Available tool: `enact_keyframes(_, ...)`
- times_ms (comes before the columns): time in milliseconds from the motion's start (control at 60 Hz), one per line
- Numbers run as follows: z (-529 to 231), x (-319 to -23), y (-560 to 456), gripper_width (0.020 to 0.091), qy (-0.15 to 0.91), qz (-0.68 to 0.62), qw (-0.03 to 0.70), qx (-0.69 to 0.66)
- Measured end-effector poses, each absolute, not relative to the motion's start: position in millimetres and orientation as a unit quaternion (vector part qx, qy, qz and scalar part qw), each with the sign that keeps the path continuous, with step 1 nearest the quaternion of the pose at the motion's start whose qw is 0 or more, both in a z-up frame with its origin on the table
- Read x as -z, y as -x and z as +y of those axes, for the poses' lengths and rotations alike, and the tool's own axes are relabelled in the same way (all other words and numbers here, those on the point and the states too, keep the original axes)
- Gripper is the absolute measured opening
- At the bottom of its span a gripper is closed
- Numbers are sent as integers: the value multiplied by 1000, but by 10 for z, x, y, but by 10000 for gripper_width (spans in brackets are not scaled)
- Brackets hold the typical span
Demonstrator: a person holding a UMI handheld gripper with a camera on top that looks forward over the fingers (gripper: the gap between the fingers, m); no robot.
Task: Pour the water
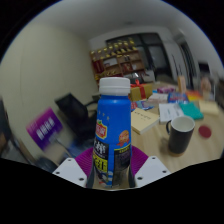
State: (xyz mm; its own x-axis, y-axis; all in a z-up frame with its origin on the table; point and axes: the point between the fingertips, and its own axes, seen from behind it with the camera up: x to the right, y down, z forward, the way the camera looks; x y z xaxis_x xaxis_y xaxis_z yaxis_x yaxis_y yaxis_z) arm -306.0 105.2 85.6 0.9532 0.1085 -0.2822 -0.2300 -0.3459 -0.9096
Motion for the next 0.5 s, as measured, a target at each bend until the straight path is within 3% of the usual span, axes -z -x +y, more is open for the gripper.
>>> enact_keyframes(83, 1258, -1287, 3023, 478, 768, 148, 538, -313)
enact_keyframes(233, 1191, -2015, 3056, 478, 642, 365, 399, -544)
enact_keyframes(267, 1260, -1922, 2777, 477, 607, 392, 360, -590)
enact_keyframes(283, 1211, -2071, 2937, 479, 590, 414, 346, -601)
enact_keyframes(333, 1211, -2024, 2783, 480, 551, 445, 295, -642)
enact_keyframes(500, 1189, -2048, 2676, 480, 468, 491, 217, -702)
